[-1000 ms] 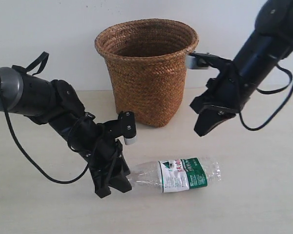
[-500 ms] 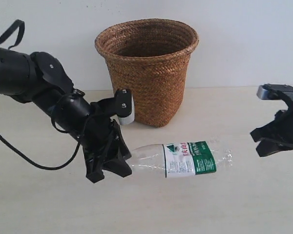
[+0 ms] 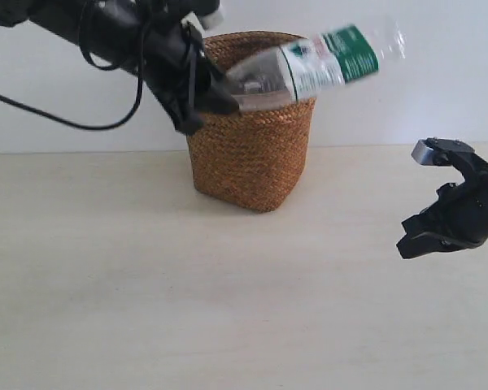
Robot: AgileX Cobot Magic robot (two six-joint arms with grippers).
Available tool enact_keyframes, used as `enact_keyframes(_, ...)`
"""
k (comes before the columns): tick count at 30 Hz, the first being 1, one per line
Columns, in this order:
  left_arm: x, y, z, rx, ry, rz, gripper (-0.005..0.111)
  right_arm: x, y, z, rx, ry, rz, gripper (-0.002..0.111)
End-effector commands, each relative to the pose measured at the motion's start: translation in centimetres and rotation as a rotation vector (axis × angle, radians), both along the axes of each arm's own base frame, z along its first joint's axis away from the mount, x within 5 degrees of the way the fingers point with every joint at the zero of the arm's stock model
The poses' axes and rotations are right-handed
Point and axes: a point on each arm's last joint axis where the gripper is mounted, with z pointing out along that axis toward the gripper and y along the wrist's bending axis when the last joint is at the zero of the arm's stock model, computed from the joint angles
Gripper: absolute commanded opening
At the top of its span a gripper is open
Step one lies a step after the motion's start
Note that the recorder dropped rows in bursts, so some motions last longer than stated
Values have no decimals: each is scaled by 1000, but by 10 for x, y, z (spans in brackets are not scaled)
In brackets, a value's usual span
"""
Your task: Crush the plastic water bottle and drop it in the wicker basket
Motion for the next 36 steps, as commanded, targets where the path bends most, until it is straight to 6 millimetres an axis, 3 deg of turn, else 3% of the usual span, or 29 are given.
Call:
enact_keyframes(1,43,18,29,-126,-367,277,27,0,1,4,16,-16,-3,0)
enact_keyframes(3,53,17,19,-110,-381,288,87,-1,2,4,23,-8,4,0)
enact_keyframes(4,58,17,15,-157,-366,336,110,-1,2,4,25,-8,3,0)
enact_keyframes(11,60,15,7,-149,-340,336,100,0,1,4,19,-16,-3,0)
enact_keyframes(14,58,15,9,-150,-323,328,89,1,0,4,11,-24,-12,0)
enact_keyframes(16,53,15,13,-152,-293,315,72,2,0,4,7,-28,-16,0)
enact_keyframes(22,28,18,30,-132,-171,239,6,1,3,8,60,-18,-29,0)
enact_keyframes(30,4,34,44,-68,-4,341,4,-6,15,48,57,-129,-22,0)
enact_keyframes(36,-9,54,38,76,165,523,4,0,26,72,-133,-297,-125,0)
